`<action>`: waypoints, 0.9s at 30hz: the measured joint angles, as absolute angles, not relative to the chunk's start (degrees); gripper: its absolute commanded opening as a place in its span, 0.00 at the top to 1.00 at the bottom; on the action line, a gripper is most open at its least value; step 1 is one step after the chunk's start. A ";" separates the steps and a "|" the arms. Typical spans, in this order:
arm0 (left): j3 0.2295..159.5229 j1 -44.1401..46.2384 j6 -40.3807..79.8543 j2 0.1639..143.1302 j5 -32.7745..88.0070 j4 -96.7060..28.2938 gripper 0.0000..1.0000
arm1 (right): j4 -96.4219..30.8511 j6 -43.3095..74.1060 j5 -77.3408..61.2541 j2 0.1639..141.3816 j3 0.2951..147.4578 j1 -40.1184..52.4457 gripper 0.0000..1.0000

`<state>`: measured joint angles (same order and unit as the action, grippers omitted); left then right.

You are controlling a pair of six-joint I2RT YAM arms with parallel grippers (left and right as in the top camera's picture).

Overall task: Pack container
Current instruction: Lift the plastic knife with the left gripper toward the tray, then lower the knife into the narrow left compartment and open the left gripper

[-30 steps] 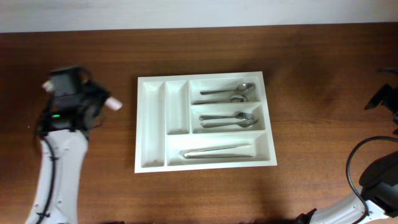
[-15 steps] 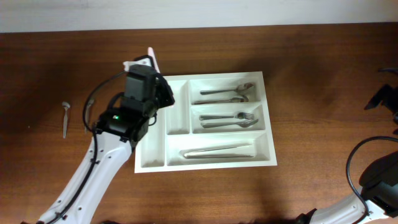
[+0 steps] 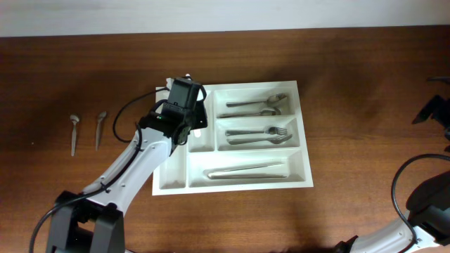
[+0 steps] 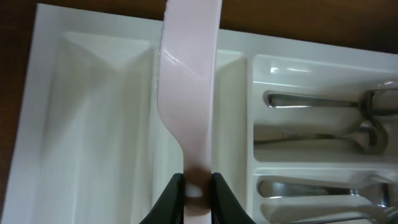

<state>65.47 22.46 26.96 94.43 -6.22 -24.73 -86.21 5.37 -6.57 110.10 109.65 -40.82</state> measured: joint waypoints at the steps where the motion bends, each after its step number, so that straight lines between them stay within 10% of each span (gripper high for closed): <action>1: 65.47 22.48 26.96 94.43 -5.96 -24.58 0.91 | -86.21 5.37 -6.57 110.10 109.65 -40.82 0.01; 27: 65.47 23.99 24.84 96.12 -4.49 -27.42 0.79 | -86.21 5.34 -6.57 110.10 109.65 -40.82 0.01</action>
<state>65.47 23.99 24.84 96.12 -4.49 -27.42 -86.21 5.34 -6.57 110.10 109.65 -40.82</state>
